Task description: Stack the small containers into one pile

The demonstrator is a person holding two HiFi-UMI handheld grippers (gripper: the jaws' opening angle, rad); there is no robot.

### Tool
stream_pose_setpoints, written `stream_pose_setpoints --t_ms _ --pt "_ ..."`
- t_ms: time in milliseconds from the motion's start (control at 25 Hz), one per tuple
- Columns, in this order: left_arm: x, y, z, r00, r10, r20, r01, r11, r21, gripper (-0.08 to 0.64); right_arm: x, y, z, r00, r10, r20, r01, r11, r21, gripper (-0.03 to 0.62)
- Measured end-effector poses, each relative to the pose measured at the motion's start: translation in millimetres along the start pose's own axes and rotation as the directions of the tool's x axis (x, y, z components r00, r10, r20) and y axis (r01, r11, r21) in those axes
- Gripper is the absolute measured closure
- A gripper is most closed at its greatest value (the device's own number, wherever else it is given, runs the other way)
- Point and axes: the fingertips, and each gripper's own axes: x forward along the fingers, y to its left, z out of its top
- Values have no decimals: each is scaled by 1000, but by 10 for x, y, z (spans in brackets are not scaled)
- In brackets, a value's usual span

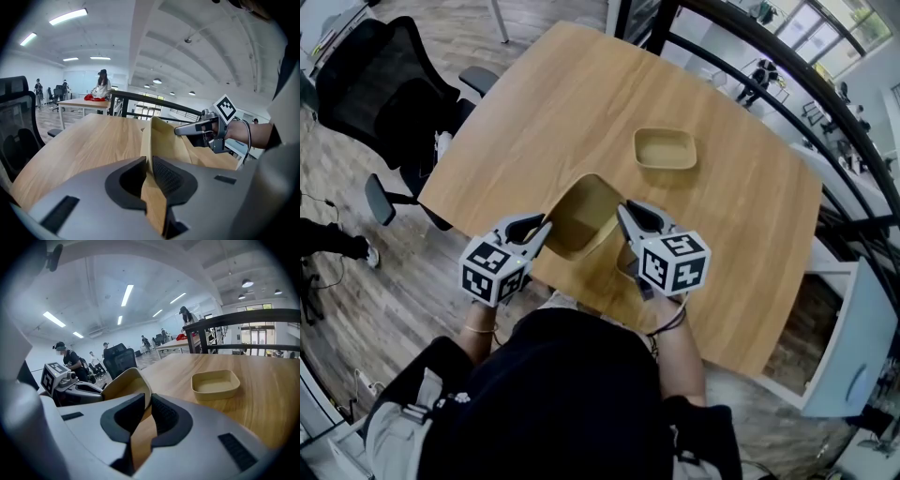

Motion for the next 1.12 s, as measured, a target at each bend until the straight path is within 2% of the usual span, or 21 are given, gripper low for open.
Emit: stream_pose_setpoints --t_ms 600,1120 --pt "351 -757 79 990 -137 -23 139 989 57 508 -723 -452 -153 995 -94 21 92 995 47 537" --pt "659 -1213 -93 966 -239 -97 245 968 52 500 -1065 -798 -393 986 -162 -45 165 984 63 538"
